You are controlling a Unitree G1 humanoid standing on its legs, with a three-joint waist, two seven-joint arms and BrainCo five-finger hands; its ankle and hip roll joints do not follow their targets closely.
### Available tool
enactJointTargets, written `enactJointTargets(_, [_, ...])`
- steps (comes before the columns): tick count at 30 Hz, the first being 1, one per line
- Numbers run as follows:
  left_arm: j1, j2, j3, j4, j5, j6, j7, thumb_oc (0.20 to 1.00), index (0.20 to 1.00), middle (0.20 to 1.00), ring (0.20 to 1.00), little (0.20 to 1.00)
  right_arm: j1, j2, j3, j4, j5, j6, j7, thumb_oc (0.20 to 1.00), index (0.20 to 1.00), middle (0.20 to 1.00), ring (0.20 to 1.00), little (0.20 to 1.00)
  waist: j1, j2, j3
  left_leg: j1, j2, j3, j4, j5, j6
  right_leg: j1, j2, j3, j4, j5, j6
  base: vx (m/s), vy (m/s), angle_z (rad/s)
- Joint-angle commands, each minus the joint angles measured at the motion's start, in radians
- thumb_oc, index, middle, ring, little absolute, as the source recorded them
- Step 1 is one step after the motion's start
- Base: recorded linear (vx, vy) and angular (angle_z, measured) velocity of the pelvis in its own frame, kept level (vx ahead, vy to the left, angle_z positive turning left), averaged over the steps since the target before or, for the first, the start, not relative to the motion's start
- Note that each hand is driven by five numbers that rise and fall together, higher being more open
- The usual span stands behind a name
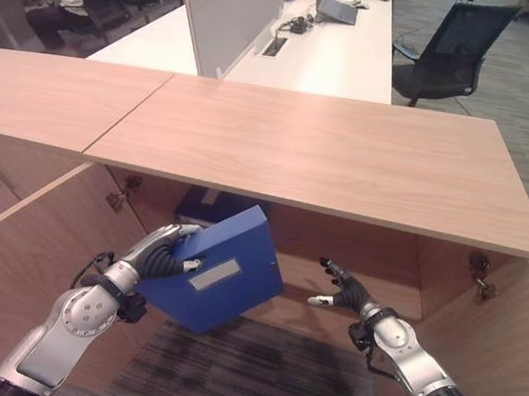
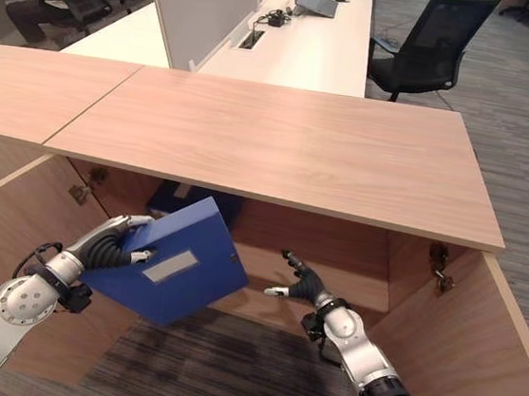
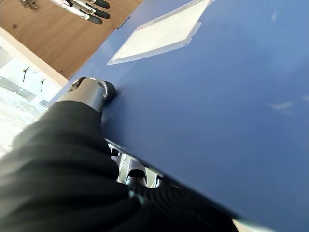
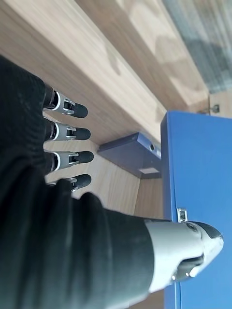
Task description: Put the empty folder in the office cabinet
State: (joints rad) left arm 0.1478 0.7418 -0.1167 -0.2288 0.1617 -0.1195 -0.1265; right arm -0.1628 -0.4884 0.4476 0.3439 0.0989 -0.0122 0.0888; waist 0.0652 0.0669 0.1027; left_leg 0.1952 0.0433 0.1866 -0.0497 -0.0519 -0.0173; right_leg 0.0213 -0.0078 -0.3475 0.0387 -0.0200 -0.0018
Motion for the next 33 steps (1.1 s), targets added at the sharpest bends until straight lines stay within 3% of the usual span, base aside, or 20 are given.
enactJointTargets(1, [-0.072,0.055,0.005,-0.081,-0.071,-0.057,0.029,0.200,0.200,0.200,0.200,0.200,-0.072,0.061,0.054,-0.087,0.041,-0.056,-0.001,1.000,1.000,1.000,1.000,1.000,0.001,-0.083,-0.043,-0.022,-0.026,-0.029,-0.038,0.003,-0.018,0.143,-0.061,0.006,-0.126,0.009,0.109,0.00,0.000,0.00])
enactJointTargets(33, [-0.228,0.096,-0.137,-0.152,-0.218,-0.086,-0.012,0.200,0.200,0.200,0.200,0.200,-0.251,0.102,0.177,-0.086,0.038,-0.073,0.013,1.000,1.000,1.000,1.000,1.000,0.011,-0.087,-0.048,-0.023,-0.025,-0.036,-0.038,0.007,-0.021,0.143,-0.060,0.006,-0.126,0.009,0.107,0.00,0.000,0.00])
